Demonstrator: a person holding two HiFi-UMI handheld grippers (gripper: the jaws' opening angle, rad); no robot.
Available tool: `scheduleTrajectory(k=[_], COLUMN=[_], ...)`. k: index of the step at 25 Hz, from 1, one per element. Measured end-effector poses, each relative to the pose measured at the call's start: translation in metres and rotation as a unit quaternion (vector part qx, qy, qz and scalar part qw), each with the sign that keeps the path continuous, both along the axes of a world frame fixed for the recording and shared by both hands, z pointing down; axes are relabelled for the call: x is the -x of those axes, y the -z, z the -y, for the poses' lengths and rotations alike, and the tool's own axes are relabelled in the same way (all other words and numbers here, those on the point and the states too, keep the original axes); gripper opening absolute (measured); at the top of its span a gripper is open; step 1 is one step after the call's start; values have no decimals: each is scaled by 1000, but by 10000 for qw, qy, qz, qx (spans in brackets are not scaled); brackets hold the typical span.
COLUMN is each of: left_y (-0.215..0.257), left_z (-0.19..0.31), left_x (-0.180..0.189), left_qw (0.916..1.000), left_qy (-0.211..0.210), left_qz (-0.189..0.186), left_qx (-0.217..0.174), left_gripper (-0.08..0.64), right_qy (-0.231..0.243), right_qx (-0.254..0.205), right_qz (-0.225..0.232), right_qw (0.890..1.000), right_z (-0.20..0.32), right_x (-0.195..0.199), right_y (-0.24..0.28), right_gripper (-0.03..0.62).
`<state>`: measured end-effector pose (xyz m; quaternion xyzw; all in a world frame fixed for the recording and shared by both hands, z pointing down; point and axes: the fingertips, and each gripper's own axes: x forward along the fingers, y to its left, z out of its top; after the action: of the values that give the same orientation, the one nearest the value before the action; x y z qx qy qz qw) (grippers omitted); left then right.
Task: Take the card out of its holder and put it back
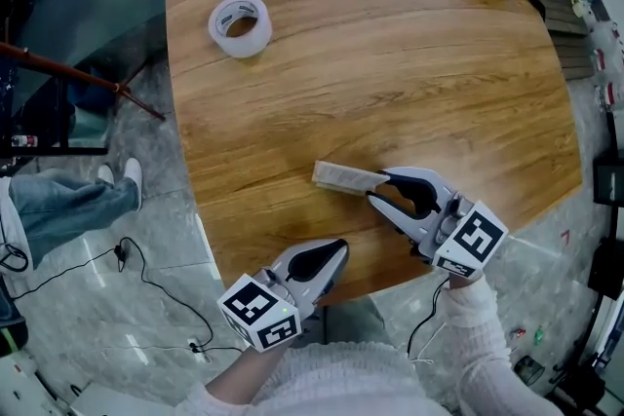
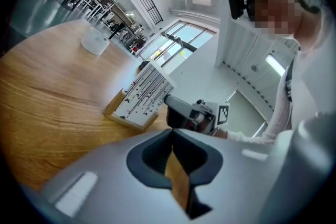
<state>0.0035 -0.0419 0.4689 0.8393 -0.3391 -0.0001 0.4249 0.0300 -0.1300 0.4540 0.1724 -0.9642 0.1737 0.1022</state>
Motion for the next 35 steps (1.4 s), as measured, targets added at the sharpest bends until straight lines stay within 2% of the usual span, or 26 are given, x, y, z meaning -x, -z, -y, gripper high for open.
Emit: scheduleTrajectory(k=[5, 13, 29, 35], left_y=[-2, -6, -9, -8], left_z=[-1, -2, -2, -5], left_x=[1, 5, 5, 4], left_qw=[10000, 9999, 9998, 9999], left_qy=[17, 63, 93, 70], left_qz=[-46, -50, 8, 26], left_qx=[38, 84, 152, 91], left_gripper=[8, 8, 8, 8], right_qy=[63, 160, 396, 393], right_qx=[-18, -221, -475, -410], right_qz=[192, 271, 449, 442], right_qw=[9998, 9993, 9971, 9974], right_z=[5, 6, 2, 2], right_x=[6, 11, 15, 14], right_y=[1, 1, 5, 6], right_gripper=[114, 39, 15, 14])
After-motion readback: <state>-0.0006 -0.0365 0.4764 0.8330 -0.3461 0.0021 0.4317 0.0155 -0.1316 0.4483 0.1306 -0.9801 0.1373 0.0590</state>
